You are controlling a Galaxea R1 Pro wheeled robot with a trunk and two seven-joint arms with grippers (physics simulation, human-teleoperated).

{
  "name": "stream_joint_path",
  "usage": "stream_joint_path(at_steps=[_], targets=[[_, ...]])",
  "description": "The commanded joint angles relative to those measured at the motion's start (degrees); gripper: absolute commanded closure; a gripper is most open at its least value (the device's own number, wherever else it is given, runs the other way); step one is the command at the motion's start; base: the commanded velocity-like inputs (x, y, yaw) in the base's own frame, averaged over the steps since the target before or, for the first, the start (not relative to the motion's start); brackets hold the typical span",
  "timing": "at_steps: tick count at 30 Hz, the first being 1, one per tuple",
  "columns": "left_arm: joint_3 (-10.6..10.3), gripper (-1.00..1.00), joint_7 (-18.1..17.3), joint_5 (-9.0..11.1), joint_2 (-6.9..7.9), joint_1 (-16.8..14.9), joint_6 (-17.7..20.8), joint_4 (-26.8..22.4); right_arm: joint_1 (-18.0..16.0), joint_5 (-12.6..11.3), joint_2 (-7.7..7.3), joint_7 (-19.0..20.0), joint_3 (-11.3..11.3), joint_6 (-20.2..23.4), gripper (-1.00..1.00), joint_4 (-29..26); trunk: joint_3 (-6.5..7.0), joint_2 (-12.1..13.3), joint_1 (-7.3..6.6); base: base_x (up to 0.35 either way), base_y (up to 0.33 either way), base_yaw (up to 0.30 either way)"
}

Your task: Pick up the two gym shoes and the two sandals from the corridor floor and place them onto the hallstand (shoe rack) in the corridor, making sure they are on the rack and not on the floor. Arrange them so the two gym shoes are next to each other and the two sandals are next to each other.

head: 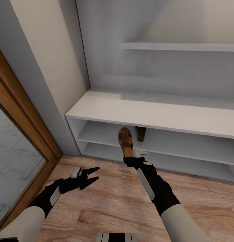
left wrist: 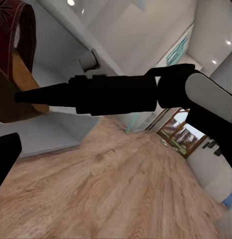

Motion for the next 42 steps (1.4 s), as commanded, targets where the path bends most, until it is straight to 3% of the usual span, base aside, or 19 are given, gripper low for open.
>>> stream_joint_path(at_steps=[1,4,10,25,32,42], targets=[[0.02,-1.00,-0.15,0.05,-1.78,-0.03,-0.02,0.02,-0.03,-0.72,-0.01,-0.64,0.12,0.13,1.00,-0.07,-0.04,-0.02,-0.01,0.017,0.000,0.000],[0.07,-1.00,-0.15,0.01,-3.14,-0.03,-0.03,0.09,-0.03,-0.72,0.01,-0.64,0.06,0.14,1.00,-0.14,-0.04,-0.02,-0.01,0.005,0.000,0.000],[0.02,-1.00,-0.15,0.00,-3.56,-0.04,-0.04,0.10,-0.03,-0.66,-0.02,-0.64,0.06,0.12,1.00,-0.07,-0.04,-0.02,-0.01,0.017,0.000,0.000],[-0.31,-1.00,-0.15,-0.17,-3.58,-0.03,-0.04,0.10,-0.02,-0.65,-0.03,-0.60,0.06,0.12,1.00,-0.07,-0.04,-0.02,-0.01,0.153,0.000,0.000],[-0.34,-1.00,-0.15,-0.17,-3.57,-0.02,-0.04,0.10,-0.03,-0.65,-0.01,-0.60,0.05,0.12,1.00,-0.07,-1.59,-0.11,0.17,0.000,0.000,0.000],[-0.33,-1.00,-0.15,-0.17,-3.57,-0.03,-0.04,0.10,-0.03,-0.65,-0.02,-0.61,0.05,0.12,1.00,-0.07,-1.59,-0.11,0.17,0.029,0.000,0.000]])
